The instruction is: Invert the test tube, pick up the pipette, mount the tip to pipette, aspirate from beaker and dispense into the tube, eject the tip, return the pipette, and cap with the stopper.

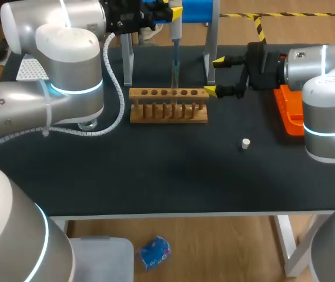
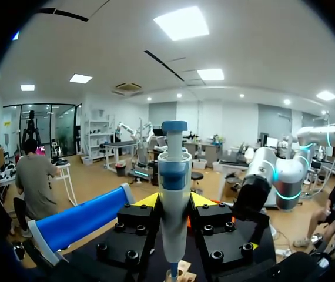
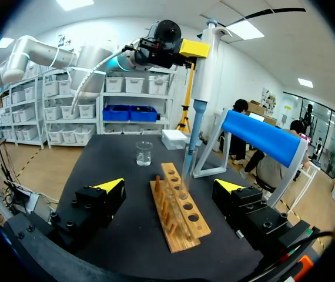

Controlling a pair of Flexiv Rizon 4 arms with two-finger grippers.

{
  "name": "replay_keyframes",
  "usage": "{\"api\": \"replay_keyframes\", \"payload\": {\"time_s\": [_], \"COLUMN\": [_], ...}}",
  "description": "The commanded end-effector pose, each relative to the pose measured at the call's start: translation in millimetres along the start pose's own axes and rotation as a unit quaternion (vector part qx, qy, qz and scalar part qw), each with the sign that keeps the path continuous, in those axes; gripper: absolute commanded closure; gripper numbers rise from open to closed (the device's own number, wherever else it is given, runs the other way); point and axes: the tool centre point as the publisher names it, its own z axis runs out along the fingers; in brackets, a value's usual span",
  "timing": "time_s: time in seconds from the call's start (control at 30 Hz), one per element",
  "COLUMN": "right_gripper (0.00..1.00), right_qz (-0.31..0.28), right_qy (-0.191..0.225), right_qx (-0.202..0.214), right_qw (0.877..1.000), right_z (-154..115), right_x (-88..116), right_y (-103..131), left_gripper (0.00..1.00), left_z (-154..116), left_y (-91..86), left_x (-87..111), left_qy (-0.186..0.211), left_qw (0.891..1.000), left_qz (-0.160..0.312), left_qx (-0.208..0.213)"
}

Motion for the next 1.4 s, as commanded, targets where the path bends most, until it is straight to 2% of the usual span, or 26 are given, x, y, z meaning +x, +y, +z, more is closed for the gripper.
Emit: {"api": "replay_keyframes", "payload": {"time_s": [0.03, 0.67, 0.77, 0.9, 1.1, 1.23, 1.4], "right_gripper": [0.00, 0.00, 0.00, 0.00, 0.00, 0.00, 0.00], "right_qz": [0.000, 0.000, 0.002, -0.003, -0.035, -0.059, -0.076], "right_qy": [-0.001, -0.001, -0.012, -0.024, -0.041, -0.044, -0.033], "right_qx": [-0.001, -0.001, 0.012, 0.028, 0.081, 0.100, 0.102], "right_qw": [1.000, 1.000, 1.000, 0.999, 0.995, 0.992, 0.991], "right_z": [0, 0, -15, -50, -102, -113, -103], "right_x": [0, 0, -10, -33, -61, -67, -63], "right_y": [-1, -1, 6, 31, 95, 139, 182], "left_gripper": [1.00, 1.00, 1.00, 1.00, 1.00, 1.00, 1.00], "left_z": [1, 1, 1, 1, 1, 1, 1], "left_y": [0.7, 0.7, 0.7, 0.7, 0.7, 0.7, 0.7], "left_x": [-0.1, -0.1, -0.1, -0.1, -0.1, -0.1, -0.1], "left_qy": [-0.001, -0.001, -0.001, -0.001, -0.001, -0.001, -0.001], "left_qw": [1.000, 1.000, 1.000, 1.000, 1.000, 1.000, 1.000], "left_qz": [0.000, 0.000, 0.000, 0.000, 0.000, 0.000, 0.000], "left_qx": [0.002, 0.002, 0.002, 0.002, 0.002, 0.002, 0.002]}}
